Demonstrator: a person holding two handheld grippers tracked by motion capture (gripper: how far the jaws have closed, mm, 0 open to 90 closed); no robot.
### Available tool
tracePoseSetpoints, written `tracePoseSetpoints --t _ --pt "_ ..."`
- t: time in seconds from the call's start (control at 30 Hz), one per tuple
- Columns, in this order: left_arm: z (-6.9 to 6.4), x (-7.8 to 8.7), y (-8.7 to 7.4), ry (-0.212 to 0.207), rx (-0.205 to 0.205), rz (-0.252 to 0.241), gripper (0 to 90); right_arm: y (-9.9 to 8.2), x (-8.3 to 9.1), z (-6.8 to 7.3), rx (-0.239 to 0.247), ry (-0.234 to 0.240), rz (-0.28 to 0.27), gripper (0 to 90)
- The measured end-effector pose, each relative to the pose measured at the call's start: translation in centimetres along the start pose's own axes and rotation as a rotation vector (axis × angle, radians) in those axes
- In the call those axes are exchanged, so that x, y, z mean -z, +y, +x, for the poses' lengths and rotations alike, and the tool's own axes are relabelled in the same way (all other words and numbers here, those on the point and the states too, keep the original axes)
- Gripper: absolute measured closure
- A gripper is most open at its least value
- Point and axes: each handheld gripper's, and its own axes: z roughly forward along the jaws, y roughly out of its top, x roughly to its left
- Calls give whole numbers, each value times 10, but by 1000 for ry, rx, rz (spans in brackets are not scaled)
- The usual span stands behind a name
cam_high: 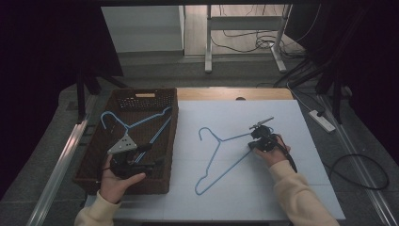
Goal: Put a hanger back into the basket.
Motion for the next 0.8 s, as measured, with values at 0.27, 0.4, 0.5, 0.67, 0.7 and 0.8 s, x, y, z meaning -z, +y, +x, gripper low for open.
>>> tracePoseSetpoints --t 0.27,0.4,0.5,0.67,0.7,0.8 --pt "0 -1 1 -1 -2 2 248 -4 3 1 -1 3 1 900" --pt "0 -3 1 -2 -1 3 248 7 7 6 23 53 -83 900" --pt "0 -4 1 -6 -3 8 248 22 6 14 44 90 -122 838" --pt "-1 -5 1 -9 -6 8 248 50 -6 27 71 103 -140 635" --pt "0 -5 1 -9 -5 7 248 54 -8 29 67 101 -137 589" --pt "0 -4 0 -9 -3 6 248 72 -19 38 73 113 -109 555"
